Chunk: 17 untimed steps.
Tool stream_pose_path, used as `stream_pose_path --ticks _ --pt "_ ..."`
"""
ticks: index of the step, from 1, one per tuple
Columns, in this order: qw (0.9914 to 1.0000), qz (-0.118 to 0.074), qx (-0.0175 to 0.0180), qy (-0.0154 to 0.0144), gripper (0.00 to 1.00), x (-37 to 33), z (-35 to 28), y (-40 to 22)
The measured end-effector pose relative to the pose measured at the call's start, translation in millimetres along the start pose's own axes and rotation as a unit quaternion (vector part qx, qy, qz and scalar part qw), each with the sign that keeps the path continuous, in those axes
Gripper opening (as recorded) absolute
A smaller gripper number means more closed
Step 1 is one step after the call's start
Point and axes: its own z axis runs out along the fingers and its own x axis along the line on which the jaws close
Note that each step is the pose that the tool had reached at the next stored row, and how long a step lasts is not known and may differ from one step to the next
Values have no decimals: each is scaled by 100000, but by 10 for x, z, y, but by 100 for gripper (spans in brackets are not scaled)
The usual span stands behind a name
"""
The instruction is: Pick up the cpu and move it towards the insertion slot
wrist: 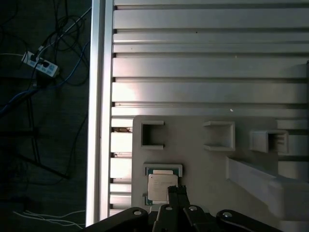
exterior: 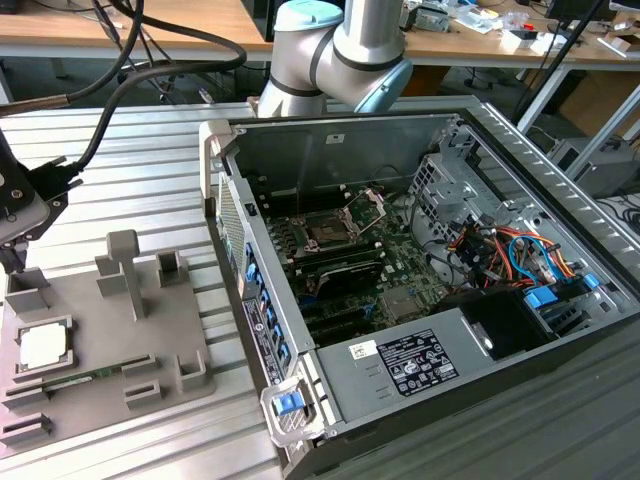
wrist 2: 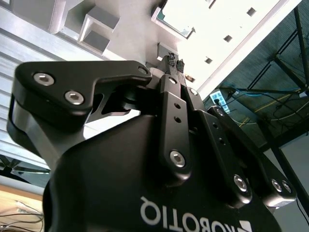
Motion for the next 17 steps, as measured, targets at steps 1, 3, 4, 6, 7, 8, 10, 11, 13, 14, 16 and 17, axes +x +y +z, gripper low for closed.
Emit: stream_pose_path --ticks 1,3,4,6,7,8,10,11,13,14,16,17 --pt "100000 1 0 0 11 1 3 -1" --pt "100000 -1 -1 2 11 2 9 -2" --pt "100000 1 0 4 11 3 11 -3" --pt "100000 0 0 1 11 4 16 -5" --pt "100000 2 2 2 11 5 19 -6" --pt "100000 0 2 2 11 6 21 -7" --pt "100000 0 0 0 11 7 26 -8" --pt "100000 -1 0 -1 11 8 29 -9" --pt "100000 1 -1 0 11 9 34 -10" --pt "100000 1 -2 0 11 9 36 -11" --pt "100000 0 -1 -1 11 10 42 -12" --pt "100000 0 0 2 11 11 45 -13"
